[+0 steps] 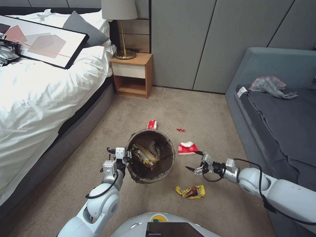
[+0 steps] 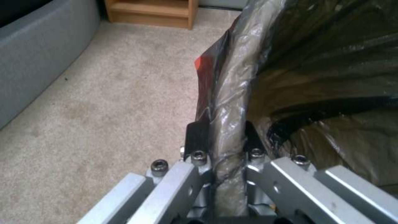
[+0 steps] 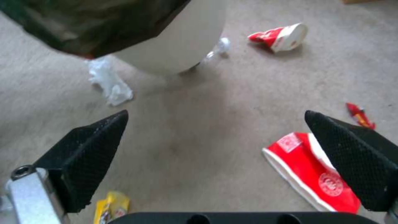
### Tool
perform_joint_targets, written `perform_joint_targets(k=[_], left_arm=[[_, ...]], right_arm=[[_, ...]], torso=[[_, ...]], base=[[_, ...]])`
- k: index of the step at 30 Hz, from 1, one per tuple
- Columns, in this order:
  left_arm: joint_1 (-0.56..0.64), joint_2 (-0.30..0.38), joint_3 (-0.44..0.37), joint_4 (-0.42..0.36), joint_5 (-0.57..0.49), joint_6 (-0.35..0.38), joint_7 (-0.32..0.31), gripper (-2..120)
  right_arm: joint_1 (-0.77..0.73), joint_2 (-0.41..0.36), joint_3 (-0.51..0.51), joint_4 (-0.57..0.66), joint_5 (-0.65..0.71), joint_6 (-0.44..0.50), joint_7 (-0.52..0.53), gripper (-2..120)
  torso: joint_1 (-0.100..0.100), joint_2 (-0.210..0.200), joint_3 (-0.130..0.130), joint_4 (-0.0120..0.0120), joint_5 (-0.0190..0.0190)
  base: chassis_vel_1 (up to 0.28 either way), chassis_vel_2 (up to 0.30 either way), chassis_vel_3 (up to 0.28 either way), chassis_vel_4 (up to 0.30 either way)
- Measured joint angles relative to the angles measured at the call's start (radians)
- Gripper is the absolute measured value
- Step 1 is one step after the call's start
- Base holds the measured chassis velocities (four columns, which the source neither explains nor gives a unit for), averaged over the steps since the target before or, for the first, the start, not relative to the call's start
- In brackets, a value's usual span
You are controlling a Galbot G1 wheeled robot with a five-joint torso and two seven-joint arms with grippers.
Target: Pick up the trash bin, then pick up the garbage from the floor and place it into the trash bin.
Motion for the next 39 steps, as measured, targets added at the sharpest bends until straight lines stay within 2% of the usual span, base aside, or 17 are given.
perform_joint_targets(k=[14,27,30,32,35,39], left_arm=[[-0.007,-0.013,0.005,0.008,0.003,-0.002,0.0,0],[-0.012,-0.012,0.007,0.01,0.002,-0.003,0.001,0],[-0.014,-0.011,0.009,0.011,0.002,-0.003,0.001,0],[-0.015,-0.009,0.01,0.011,0.0,-0.003,0.001,0],[-0.015,-0.008,0.01,0.011,0.0,-0.003,0.0,0],[-0.014,-0.008,0.008,0.008,-0.001,-0.003,0.0,0]], right_arm=[[-0.006,0.015,-0.036,-0.086,-0.074,0.042,-0.067,100],[-0.052,0.051,-0.035,-0.126,-0.121,0.051,-0.056,100],[-0.065,0.067,-0.035,-0.127,-0.135,0.046,-0.039,100],[-0.072,0.089,-0.042,-0.135,-0.152,0.04,-0.029,100],[-0.076,0.102,-0.045,-0.144,-0.161,0.039,-0.023,100],[-0.08,0.12,-0.053,-0.164,-0.176,0.04,-0.02,100]], torso=[[0.0,0.0,0.0,0.0,0.0],[0.0,0.0,0.0,0.0,0.0],[0.0,0.0,0.0,0.0001,-0.0006],[0.0,0.0,0.0,0.0,0.0008],[0.0,0.0,0.0,0.0002,-0.0007],[0.0,0.0,0.0,0.0001,0.0]], base=[[0.0,0.0,0.0,0.0],[0.0,0.0,0.0,0.0],[0.0,0.0,0.0,0.0],[0.0,0.0,0.0,0.0],[0.0,0.0,0.0,0.0],[0.0,0.0,0.0,0.0]])
